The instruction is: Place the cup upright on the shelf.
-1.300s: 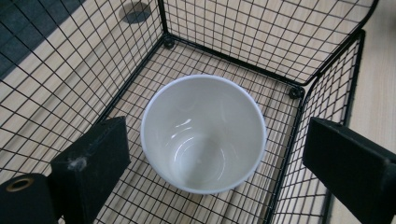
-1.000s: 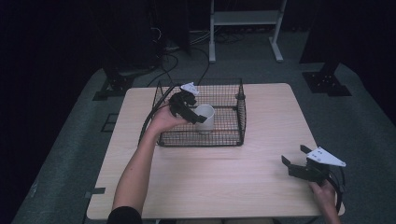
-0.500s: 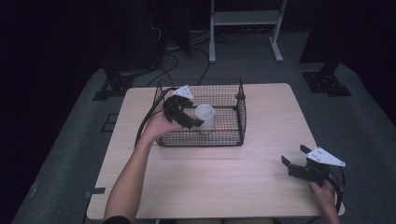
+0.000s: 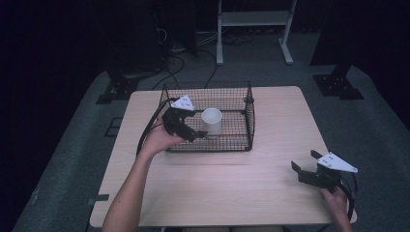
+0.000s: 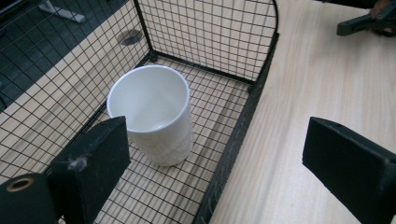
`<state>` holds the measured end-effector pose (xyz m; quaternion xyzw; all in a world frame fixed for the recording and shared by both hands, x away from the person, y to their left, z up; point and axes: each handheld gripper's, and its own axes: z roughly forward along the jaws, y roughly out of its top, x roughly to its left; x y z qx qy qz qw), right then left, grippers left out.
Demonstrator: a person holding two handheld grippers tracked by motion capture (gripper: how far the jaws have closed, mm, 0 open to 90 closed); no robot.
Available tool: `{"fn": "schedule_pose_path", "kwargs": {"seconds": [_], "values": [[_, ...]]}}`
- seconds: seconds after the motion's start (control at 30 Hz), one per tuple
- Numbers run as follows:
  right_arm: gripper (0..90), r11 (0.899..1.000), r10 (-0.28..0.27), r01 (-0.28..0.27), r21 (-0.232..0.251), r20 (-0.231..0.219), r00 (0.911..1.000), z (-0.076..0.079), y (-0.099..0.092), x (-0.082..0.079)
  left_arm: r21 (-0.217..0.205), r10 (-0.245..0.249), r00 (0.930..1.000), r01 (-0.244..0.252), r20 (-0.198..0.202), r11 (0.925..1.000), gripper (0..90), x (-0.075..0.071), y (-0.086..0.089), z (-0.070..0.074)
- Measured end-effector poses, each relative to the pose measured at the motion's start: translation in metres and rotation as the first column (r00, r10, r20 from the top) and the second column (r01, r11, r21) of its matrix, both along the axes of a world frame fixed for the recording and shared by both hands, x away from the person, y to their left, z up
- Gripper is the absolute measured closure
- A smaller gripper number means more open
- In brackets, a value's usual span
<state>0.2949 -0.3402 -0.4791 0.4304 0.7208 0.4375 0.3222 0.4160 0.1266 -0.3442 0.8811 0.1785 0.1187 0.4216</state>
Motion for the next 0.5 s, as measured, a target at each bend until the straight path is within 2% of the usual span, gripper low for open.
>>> {"fn": "schedule_pose_path", "kwargs": {"seconds": [0.13, 0.23, 0.43, 0.5], "values": [[13.1, 1.000, 0.000, 0.000, 0.001, 0.000, 1.0000, 0.000, 0.000, 0.000, -0.002, -0.002, 1.0000, 0.002, -0.002, 1.0000, 6.8, -0.007, 0.003, -0.001], [13.0, 1.000, -0.002, 0.002, 0.001, 0.000, 1.0000, 0.000, 0.000, 0.000, -0.018, -0.002, 1.0000, 0.002, 0.007, 0.9998, 6.8, -0.013, 0.006, -0.001], [13.1, 1.000, -0.004, 0.004, 0.003, -0.004, 1.0000, 0.000, 0.000, 0.000, -0.012, 0.000, 1.0000, 0.000, 0.008, 0.9999, 6.7, -0.022, 0.010, -0.004], [13.1, 1.000, -0.005, 0.005, 0.003, -0.006, 1.0000, 0.000, 0.000, 0.000, -0.026, 0.004, 0.9999, -0.003, 0.016, 0.9997, 6.8, -0.026, 0.012, -0.005]]}}
